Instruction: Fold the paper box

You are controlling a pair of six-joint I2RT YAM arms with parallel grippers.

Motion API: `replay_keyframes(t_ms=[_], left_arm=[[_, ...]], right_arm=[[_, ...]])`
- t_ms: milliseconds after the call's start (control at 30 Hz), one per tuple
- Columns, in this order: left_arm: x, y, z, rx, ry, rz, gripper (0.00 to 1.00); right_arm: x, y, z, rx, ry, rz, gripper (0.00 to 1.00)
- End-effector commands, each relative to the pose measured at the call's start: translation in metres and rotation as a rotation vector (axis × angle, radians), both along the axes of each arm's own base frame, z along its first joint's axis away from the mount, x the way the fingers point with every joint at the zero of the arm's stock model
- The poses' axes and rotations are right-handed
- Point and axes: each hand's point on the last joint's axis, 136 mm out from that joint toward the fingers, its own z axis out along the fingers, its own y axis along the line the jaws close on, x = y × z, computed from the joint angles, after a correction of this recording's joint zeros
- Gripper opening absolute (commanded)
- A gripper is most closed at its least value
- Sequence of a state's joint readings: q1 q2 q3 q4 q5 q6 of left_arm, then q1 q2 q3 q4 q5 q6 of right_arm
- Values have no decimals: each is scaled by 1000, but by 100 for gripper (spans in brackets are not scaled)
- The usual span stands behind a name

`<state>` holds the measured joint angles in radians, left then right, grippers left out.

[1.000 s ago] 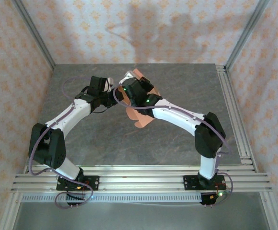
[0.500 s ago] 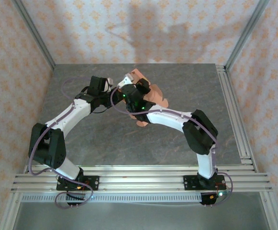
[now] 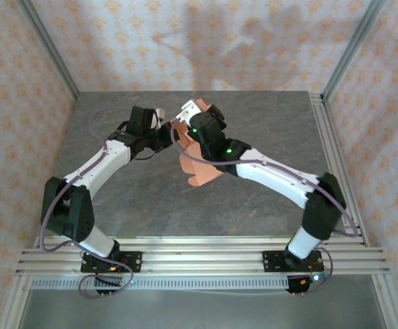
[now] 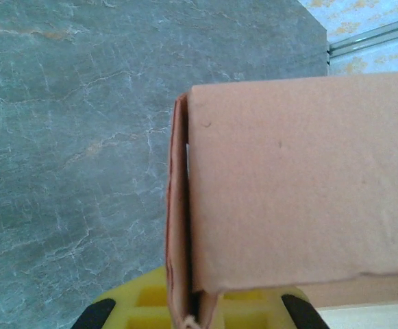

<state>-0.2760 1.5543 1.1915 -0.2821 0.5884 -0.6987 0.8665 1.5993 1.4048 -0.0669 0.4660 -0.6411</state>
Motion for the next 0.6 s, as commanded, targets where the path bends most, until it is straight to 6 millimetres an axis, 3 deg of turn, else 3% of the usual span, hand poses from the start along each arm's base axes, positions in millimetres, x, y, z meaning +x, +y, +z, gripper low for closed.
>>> replay_keyframes(t_ms=[0,167,300,467,567], left_arm=[[-4,-2,24,3,-61,-33,0],[-5,-1,26,9,-68,-36,0],[-4,-2,28,10,-79,-48,0],[-5,-2,29,30,-89,-64,0],[-5,9,19,105,-77,-41,0]], right_arm=[[-28,8,-1,140,148,186,66],[-47,-4,21,323,240,321,76],[-50,-17,37,469,298,380,79],[-44,-32,32,574,393,397,80],[-35,-42,26,621,407,360,80]])
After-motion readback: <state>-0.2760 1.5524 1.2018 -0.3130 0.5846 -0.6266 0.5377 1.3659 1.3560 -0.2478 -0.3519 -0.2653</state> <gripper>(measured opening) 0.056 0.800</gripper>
